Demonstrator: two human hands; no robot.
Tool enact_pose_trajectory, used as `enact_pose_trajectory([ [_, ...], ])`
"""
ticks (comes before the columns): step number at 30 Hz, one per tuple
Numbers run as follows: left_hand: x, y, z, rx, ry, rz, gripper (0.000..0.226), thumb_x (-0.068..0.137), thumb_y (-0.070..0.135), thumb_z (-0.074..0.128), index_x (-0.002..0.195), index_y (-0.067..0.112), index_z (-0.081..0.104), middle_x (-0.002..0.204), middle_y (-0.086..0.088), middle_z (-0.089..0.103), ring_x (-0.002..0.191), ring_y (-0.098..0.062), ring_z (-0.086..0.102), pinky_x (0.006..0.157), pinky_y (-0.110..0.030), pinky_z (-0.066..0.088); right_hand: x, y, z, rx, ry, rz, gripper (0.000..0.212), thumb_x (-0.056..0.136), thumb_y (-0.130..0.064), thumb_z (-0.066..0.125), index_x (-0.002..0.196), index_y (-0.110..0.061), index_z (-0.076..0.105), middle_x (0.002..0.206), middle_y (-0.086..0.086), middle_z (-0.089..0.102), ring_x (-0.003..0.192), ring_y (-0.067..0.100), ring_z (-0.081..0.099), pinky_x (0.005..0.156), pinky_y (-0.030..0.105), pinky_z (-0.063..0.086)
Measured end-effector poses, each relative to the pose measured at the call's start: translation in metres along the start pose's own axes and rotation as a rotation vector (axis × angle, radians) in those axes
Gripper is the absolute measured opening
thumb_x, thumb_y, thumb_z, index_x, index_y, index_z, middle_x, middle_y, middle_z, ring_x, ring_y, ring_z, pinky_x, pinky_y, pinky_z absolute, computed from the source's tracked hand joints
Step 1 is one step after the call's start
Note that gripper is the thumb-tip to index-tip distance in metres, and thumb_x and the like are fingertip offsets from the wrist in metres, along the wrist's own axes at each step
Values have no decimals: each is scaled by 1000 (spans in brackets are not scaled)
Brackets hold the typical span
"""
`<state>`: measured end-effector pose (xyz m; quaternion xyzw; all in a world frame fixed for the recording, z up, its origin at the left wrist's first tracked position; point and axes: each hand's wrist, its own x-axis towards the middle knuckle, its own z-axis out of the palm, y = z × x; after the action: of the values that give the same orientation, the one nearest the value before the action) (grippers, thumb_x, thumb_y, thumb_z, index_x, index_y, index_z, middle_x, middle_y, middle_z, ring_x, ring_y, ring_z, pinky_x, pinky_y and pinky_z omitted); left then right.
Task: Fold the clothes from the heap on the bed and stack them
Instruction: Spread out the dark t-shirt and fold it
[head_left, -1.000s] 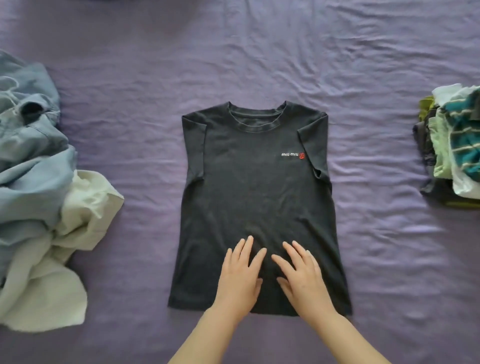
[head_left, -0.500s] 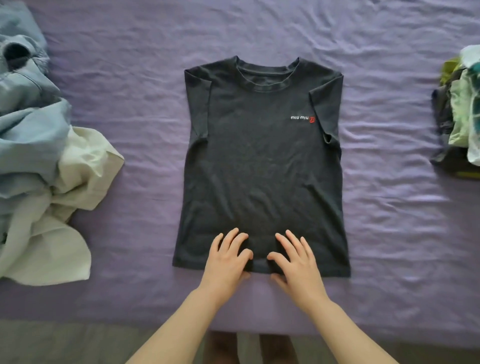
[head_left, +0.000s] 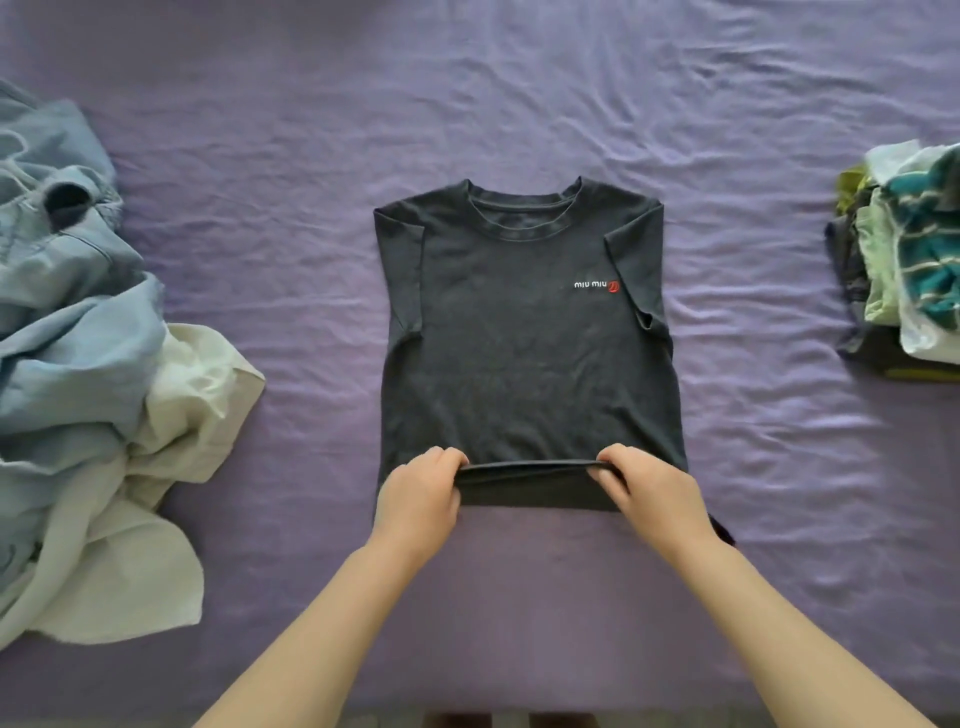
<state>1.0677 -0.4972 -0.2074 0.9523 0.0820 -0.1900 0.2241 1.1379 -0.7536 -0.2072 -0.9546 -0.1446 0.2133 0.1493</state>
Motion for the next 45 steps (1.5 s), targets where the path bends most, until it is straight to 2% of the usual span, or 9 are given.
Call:
enact_pose_trajectory([
  [3, 24, -4, -25, -43, 69, -37, 28, 89, 6, 48, 111, 18, 62, 106, 1, 61, 89, -27, 59, 70, -37, 47, 30, 1, -21, -114, 53, -47, 25, 94, -41, 50, 91, -18, 58, 86, -1, 63, 83, 22, 62, 57, 33, 40],
  [7, 65, -4, -55, -22, 137, -50, 22, 98, 18, 47, 113, 18, 63, 107, 0, 62, 95, -26, 59, 72, -35, 47, 73, 5, -44, -202, 92, -116, 25, 99, -32, 44, 115, -19, 58, 102, 0, 60, 94, 23, 61, 60, 32, 40],
  [12, 127, -2, -89, -110, 219, -173, 19, 98, 24, 48, 110, 20, 62, 108, 1, 65, 98, -22, 58, 70, -31, 43, 131, 11, -74, -358, 167, -81, 33, 94, -46, 49, 80, -16, 49, 69, 2, 64, 65, 28, 63, 47, 26, 25],
  [18, 200, -10, -119, -79, 265, -202, 23, 100, 23, 47, 118, 19, 60, 114, -3, 65, 102, -25, 58, 68, -30, 37, 202, 13, -113, -505, 311, -349, 38, 75, -29, 78, 64, -9, 47, 36, 3, 42, 24, 25, 41, 40, 17, 20],
  [27, 278, -20, -141, -38, 286, -286, 23, 99, 27, 46, 116, 21, 61, 113, -3, 65, 103, -28, 59, 69, -32, 40, 288, 18, -124, -580, 537, -344, 39, 71, -26, 82, 59, -8, 49, 43, 5, 46, 28, 24, 42, 39, 22, 27],
  [35, 321, -35, -135, 36, 268, -336, 24, 100, 25, 45, 116, 19, 61, 114, -5, 66, 105, -29, 59, 81, -34, 41, 335, 28, -112, -590, 546, -303, 44, 72, -33, 79, 56, -11, 46, 33, 2, 41, 24, 20, 37, 42, 21, 32],
  [37, 327, -38, -131, 67, 263, -356, 25, 100, 24, 43, 117, 19, 61, 115, -5, 66, 107, -28, 58, 84, -34, 36, 340, 32, -108, -532, 446, -317, 45, 76, -40, 73, 58, -11, 45, 33, 5, 44, 25, 21, 38, 49, 25, 38],
  [41, 331, -35, -126, 156, 270, -370, 26, 100, 26, 43, 118, 21, 61, 110, -4, 67, 106, -27, 54, 79, -34, 27, 338, 47, -109, -563, 195, -229, 39, 88, -50, 56, 77, -15, 43, 64, 4, 62, 52, 27, 56, 68, 33, 37],
  [45, 324, -21, -119, 208, 403, -371, 30, 92, 18, 54, 122, 19, 60, 120, -7, 59, 115, -29, 46, 91, -38, 31, 338, 50, -112, -398, 363, -213, 25, 80, -24, 75, 86, -5, 60, 76, 11, 64, 70, 32, 61, 68, 40, 43],
])
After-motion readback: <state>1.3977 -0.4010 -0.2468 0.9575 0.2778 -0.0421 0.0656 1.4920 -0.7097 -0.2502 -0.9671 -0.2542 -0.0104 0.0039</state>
